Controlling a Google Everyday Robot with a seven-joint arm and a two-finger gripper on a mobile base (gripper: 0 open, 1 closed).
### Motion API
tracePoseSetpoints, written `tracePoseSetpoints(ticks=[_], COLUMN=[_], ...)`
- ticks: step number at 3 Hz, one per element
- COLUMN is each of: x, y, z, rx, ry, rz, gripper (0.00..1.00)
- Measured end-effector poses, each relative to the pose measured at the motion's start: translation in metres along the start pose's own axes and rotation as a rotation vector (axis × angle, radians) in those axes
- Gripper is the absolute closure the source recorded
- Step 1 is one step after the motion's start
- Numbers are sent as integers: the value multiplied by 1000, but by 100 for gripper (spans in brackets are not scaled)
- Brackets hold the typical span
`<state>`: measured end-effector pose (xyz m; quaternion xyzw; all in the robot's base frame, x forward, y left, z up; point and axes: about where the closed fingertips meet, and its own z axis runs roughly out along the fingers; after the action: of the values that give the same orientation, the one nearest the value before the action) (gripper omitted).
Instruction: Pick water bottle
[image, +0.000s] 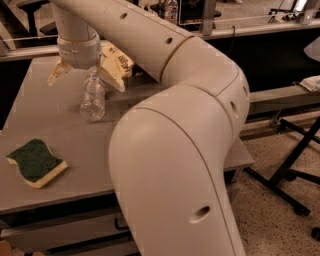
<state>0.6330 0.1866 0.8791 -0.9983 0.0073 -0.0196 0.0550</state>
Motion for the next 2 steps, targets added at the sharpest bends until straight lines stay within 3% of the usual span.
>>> tracePoseSetpoints(ticks=[1, 2], x=[8, 7], y=[-1, -3], z=[7, 19], rx=[5, -6], ry=[-14, -43], rz=[3, -16], gripper=[0, 15])
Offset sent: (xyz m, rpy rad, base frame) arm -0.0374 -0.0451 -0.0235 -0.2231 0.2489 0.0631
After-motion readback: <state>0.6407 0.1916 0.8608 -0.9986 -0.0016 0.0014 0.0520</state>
